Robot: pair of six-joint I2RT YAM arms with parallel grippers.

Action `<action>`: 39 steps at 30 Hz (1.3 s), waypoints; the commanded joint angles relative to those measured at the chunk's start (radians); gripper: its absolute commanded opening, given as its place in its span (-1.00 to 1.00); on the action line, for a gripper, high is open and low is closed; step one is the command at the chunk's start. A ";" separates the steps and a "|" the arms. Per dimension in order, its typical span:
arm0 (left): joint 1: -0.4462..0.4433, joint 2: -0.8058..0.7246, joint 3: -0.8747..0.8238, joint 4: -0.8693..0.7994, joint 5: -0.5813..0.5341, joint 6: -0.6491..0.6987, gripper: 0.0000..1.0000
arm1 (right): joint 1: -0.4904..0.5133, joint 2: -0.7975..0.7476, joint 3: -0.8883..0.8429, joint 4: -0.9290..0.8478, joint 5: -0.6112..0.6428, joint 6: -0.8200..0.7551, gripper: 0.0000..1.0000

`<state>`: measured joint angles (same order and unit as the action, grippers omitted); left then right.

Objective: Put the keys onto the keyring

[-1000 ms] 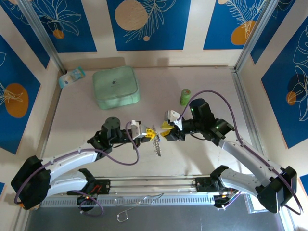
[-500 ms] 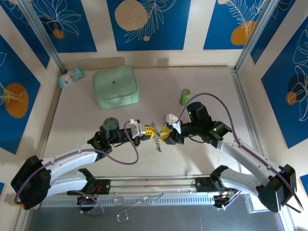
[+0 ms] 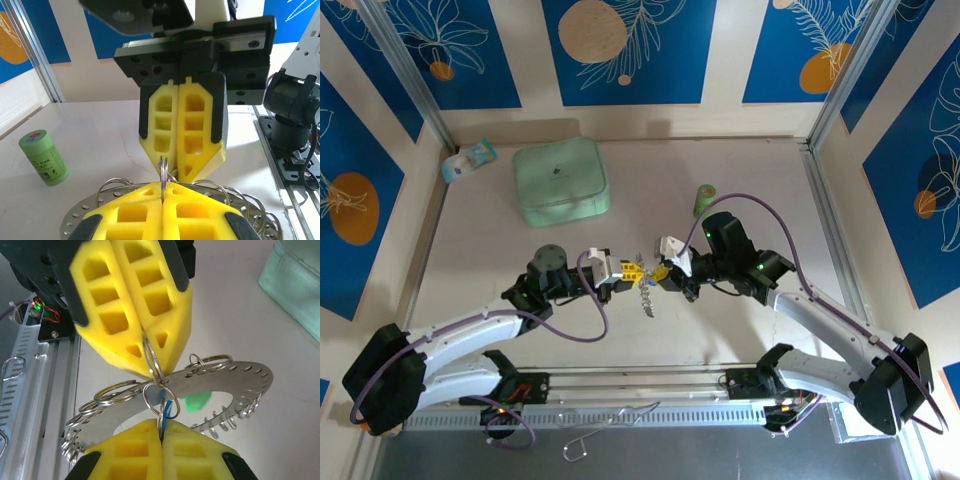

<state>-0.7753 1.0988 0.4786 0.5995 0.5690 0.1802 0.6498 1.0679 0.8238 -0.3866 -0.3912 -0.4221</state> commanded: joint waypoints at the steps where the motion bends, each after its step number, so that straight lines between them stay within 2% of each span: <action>1: -0.006 -0.020 0.006 0.112 0.039 -0.021 -1.00 | 0.018 0.032 0.027 -0.055 0.028 -0.025 -1.00; 6: -0.008 -0.023 0.008 0.086 0.037 -0.001 -1.00 | 0.014 0.005 0.025 -0.048 0.019 -0.020 -0.96; 9: -0.009 -0.025 0.002 0.078 0.034 0.011 -1.00 | -0.011 -0.051 0.006 -0.031 -0.001 -0.002 -0.45; 10: -0.008 -0.024 0.000 0.078 0.034 0.013 -1.00 | -0.016 -0.070 0.000 -0.030 -0.010 -0.004 -0.35; 13: -0.013 -0.021 -0.004 0.065 0.044 0.021 -1.00 | -0.026 -0.113 -0.008 -0.020 -0.047 0.000 -0.33; 19: -0.022 -0.024 -0.003 0.055 0.054 0.038 -1.00 | -0.023 -0.113 -0.005 0.086 -0.102 0.048 -0.38; 28: -0.027 -0.013 0.002 0.069 0.088 0.021 -1.00 | 0.005 -0.032 0.016 0.098 -0.122 0.028 -0.53; 31: -0.028 -0.010 0.000 0.072 0.089 0.018 -1.00 | 0.007 -0.018 0.021 0.091 -0.132 0.023 -0.66; 35: -0.029 -0.010 0.002 0.080 0.081 0.014 -1.00 | 0.008 -0.008 0.030 0.071 -0.139 0.005 -0.99; 37: -0.030 -0.011 0.007 0.063 0.049 0.011 -1.00 | 0.008 -0.006 0.039 0.046 -0.134 -0.012 -1.00; 38: -0.030 -0.015 0.013 0.034 0.020 0.011 -0.94 | 0.008 -0.007 0.047 0.028 -0.124 -0.026 -1.00; 39: -0.030 -0.019 0.021 -0.001 -0.003 0.014 -0.74 | 0.008 -0.009 0.055 0.008 -0.112 -0.039 -1.00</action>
<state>-0.7910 1.0958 0.4755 0.5919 0.5968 0.1936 0.6487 1.0496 0.8360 -0.3191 -0.5034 -0.4263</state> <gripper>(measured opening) 0.084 0.063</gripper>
